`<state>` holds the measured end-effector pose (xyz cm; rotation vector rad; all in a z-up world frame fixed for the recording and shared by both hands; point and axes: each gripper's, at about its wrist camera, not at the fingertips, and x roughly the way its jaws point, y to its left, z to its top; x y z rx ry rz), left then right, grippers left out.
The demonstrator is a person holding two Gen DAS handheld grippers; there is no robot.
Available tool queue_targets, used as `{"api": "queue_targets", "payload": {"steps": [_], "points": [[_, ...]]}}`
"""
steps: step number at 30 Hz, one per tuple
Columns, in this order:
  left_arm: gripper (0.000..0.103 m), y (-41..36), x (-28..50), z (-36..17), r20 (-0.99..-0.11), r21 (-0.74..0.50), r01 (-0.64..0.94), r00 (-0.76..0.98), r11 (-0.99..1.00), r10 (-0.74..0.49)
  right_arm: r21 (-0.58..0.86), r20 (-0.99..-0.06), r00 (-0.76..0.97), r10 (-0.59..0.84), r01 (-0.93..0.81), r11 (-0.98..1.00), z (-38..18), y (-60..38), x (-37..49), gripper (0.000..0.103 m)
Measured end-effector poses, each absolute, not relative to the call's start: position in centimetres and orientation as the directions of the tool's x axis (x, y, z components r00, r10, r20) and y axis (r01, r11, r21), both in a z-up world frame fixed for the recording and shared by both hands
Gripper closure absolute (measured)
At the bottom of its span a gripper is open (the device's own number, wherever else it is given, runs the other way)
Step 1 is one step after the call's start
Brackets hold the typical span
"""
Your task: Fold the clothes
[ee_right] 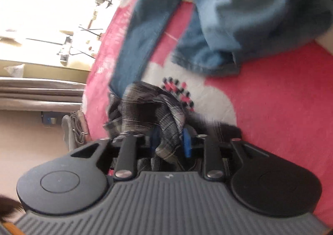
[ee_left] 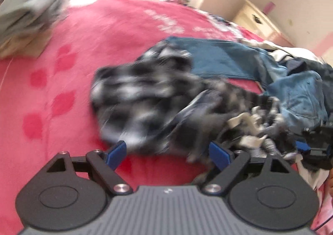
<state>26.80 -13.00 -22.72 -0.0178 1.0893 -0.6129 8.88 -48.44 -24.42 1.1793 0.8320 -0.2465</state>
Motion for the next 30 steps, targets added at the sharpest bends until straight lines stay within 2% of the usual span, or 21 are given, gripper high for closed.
{"api": "queue_targets", "payload": {"steps": [1, 5, 7, 8, 11, 13, 14, 15, 16, 18, 19, 22, 26, 28, 29, 30], "points": [[0.015, -13.9, 27.3, -22.7, -0.818, -0.305, 0.483, 0.309, 0.821, -0.485, 0.709, -0.684, 0.693, 0.227, 0.558, 0.432, -23.7, -48.3, 9.0, 0.058], [0.015, -18.1, 29.9, -23.4, -0.833, -0.269, 0.594, 0.252, 0.758, -0.494, 0.624, -0.688, 0.705, 0.173, 0.452, 0.637, -20.5, -46.5, 9.8, 0.039], [0.016, -19.8, 31.2, -24.1, -0.84, -0.254, 0.628, 0.233, 0.735, -0.49, 0.558, -0.695, 0.701, 0.161, 0.384, 0.735, -19.3, -45.2, 10.3, 0.023], [0.017, -20.6, 31.9, -24.4, -0.842, -0.256, 0.635, 0.223, 0.729, -0.491, 0.52, -0.701, 0.695, 0.158, 0.347, 0.78, -19.0, -44.2, 10.8, 0.02], [0.034, -22.0, 32.8, -25.4, -0.85, -0.261, 0.651, 0.195, 0.713, -0.489, 0.417, -0.739, 0.654, 0.16, 0.258, 0.872, -19.9, -41.6, 12.6, 0.013], [0.05, -22.7, 33.2, -26.0, -0.855, -0.263, 0.662, 0.177, 0.701, -0.488, 0.34, -0.787, 0.602, 0.135, 0.239, 0.91, -21.2, -40.3, 13.8, 0.013], [0.051, -23.1, 33.4, -26.2, -0.858, -0.264, 0.668, 0.167, 0.696, -0.486, 0.301, -0.811, 0.574, 0.112, 0.246, 0.921, -22.1, -40.0, 14.1, 0.016], [0.051, -23.3, 33.6, -26.3, -0.857, -0.275, 0.668, 0.156, 0.692, -0.491, 0.275, -0.823, 0.561, 0.088, 0.258, 0.926, -22.8, -40.2, 14.1, 0.039], [0.051, -23.3, 33.7, -26.4, -0.857, -0.287, 0.666, 0.143, 0.688, -0.495, 0.271, -0.827, 0.557, 0.074, 0.279, 0.921, -23.3, -40.7, 13.9, 0.067], [0.051, -23.5, 33.9, -26.6, -0.855, -0.31, 0.663, 0.119, 0.681, -0.505, 0.325, -0.819, 0.57, 0.063, 0.372, 0.87, -24.0, -43.0, 12.7, 0.078], [0.05, -23.6, 34.0, -26.7, -0.854, -0.322, 0.662, 0.106, 0.677, -0.51, 0.358, -0.812, 0.581, 0.059, 0.415, 0.837, -24.2, -44.3, 12.0, 0.08], [0.041, -23.8, 34.4, -26.9, -0.849, -0.357, 0.655, 0.069, 0.666, -0.524, 0.459, -0.784, 0.618, 0.062, 0.51, 0.727, -24.7, -48.1, 9.9, 0.08], [0.042, -25.4, 34.6, -28.0, -0.858, -0.361, 0.673, 0.03, 0.645, -0.512, 0.563, -0.754, 0.642, 0.136, 0.525, 0.638, -25.6, -50.1, 9.2, 0.07], [0.05, -25.8, 34.6, -28.1, -0.862, -0.353, 0.673, 0.038, 0.651, -0.506, 0.571, -0.756, 0.637, 0.153, 0.526, 0.631, -26.2, -50.0, 9.7, 0.05], [0.052, -26.1, 34.6, -28.1, -0.863, -0.348, 0.672, 0.042, 0.654, -0.503, 0.577, -0.752, 0.64, 0.158, 0.523, 0.627, -26.5, -49.9, 10.0, 0.047], [0.06, -26.1, 34.7, -27.8, -0.864, -0.346, 0.667, 0.048, 0.66, -0.502, 0.583, -0.748, 0.644, 0.163, 0.519, 0.624, -26.9, -49.8, 10.4, 0.045]]}}
